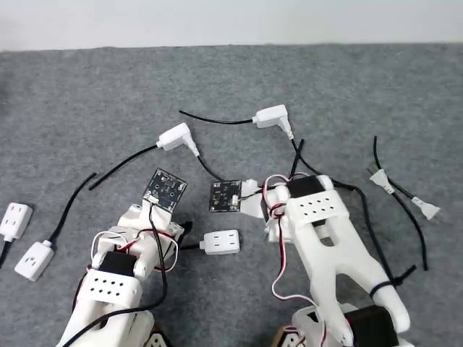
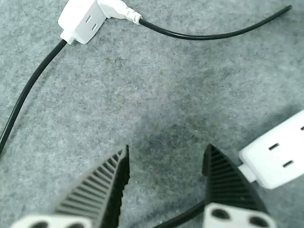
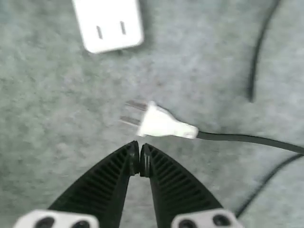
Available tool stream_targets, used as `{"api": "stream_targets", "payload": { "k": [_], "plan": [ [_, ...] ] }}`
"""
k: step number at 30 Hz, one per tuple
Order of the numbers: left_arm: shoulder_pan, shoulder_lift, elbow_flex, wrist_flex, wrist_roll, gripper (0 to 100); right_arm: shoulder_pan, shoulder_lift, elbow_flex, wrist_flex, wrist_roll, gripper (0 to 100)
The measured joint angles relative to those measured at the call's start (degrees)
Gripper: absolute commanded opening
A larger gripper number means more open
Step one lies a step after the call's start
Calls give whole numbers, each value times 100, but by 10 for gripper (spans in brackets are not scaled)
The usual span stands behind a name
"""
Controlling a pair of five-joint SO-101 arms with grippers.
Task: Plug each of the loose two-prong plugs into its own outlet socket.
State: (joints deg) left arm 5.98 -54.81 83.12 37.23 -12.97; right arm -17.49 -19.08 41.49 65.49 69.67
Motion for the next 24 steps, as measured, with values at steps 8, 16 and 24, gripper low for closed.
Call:
{"api": "stream_targets", "payload": {
  "k": [8, 16, 24],
  "plan": [
    [0, 0, 0, 0, 0, 235, 149, 870, -264, 299, 1987, 240],
    [0, 0, 0, 0, 0, 235, 141, 2356, -1301, 466, 3341, 186],
    [0, 0, 0, 0, 0, 235, 220, 3209, -2013, 527, 3833, 49]
  ]
}}
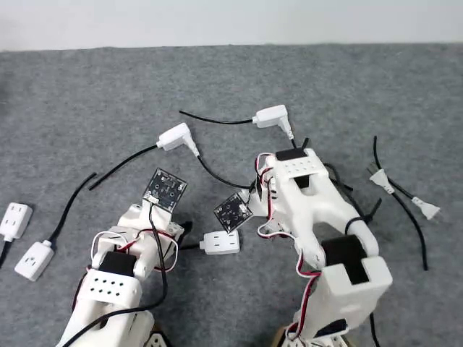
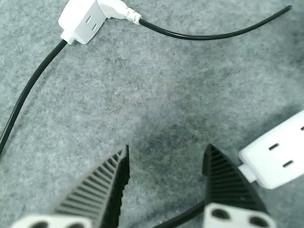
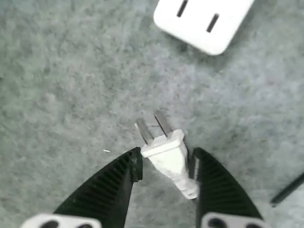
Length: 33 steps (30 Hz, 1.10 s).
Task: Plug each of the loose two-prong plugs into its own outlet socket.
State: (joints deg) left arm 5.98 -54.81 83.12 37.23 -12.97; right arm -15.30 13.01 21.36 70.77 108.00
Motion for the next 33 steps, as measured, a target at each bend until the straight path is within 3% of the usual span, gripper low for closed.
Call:
{"api": "stream_targets", "payload": {
  "k": [1, 9, 11, 21, 23, 30, 33],
  "plan": [
    [0, 0, 0, 0, 0, 235, 0, 53, -53, 0, 9, 6],
    [0, 0, 0, -114, 0, 235, 0, 264, -334, -44, -18, 10],
    [0, 0, 0, -114, 0, 235, 0, 264, -334, -53, -316, 10],
    [0, 0, 0, -114, 0, 235, -114, 176, -765, -18, -3921, 13],
    [0, 0, 0, -114, 0, 235, -97, 158, -774, -18, -4360, 27],
    [0, 0, 0, -114, 0, 235, 44, 158, -765, -158, -4527, 183],
    [0, 0, 0, -114, 0, 235, 132, 158, -765, -264, -4308, 198]
  ]
}}
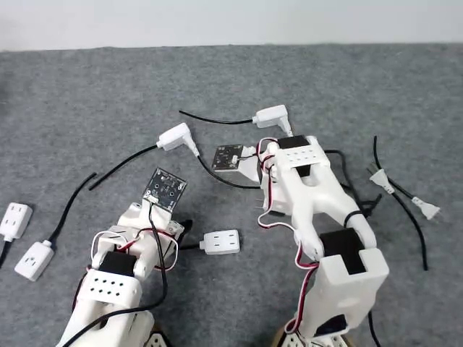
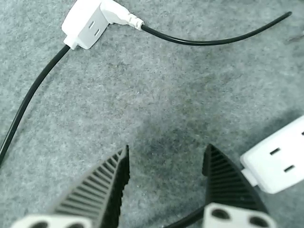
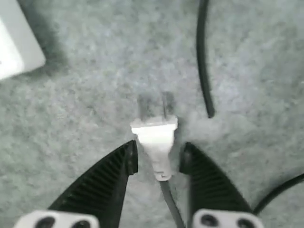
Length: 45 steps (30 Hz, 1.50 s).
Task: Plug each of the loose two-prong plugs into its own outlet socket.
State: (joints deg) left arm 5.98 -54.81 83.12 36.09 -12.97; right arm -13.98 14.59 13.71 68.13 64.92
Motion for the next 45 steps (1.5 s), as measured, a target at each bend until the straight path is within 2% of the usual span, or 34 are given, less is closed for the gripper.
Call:
{"api": "stream_targets", "payload": {
  "k": [11, 18, 24, 26, 30, 32, 42, 45],
  "plan": [
    [0, 0, 0, 0, 0, 235, 70, 9, 0, -35, 255, 198],
    [0, 0, 0, 0, 0, 235, -290, 9, 316, -53, 290, 198],
    [0, 0, 0, 0, 0, 235, -281, -9, 466, -79, 914, 193],
    [0, 0, 0, 0, 0, 235, -229, -9, 475, -88, 1037, 151],
    [0, 0, 0, 0, 0, 235, -97, 0, 457, -299, 1187, 1],
    [0, 0, 0, 0, 0, 235, -35, 88, 396, -325, 1204, 35],
    [0, 0, 0, 0, 0, 235, -35, 141, 378, -343, 1204, 45],
    [0, 0, 0, 0, 0, 235, -35, 141, 378, -343, 1204, 81]
  ]
}}
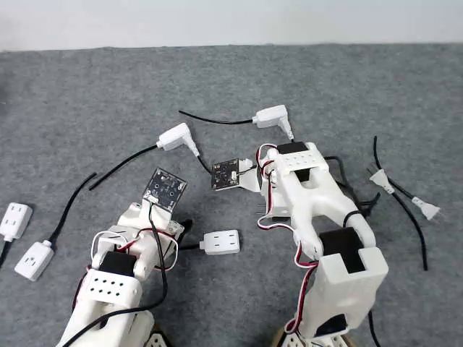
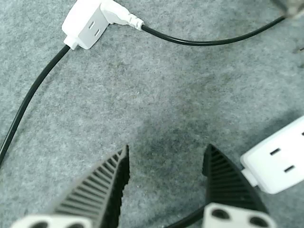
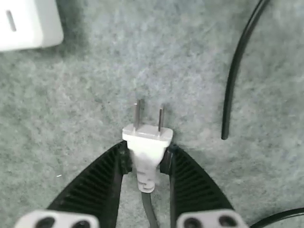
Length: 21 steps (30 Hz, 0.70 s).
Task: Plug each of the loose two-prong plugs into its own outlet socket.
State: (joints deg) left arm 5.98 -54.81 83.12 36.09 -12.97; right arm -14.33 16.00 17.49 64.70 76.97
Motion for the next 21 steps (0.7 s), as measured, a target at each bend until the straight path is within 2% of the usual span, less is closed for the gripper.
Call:
{"api": "stream_targets", "payload": {
  "k": [3, 21],
  "plan": [
    [0, 0, 0, 0, 0, 235, -53, 0, 9, 0, 0, 118],
    [0, 0, 0, 0, 0, 235, -141, -9, 35, 44, 0, 106]
  ]
}}
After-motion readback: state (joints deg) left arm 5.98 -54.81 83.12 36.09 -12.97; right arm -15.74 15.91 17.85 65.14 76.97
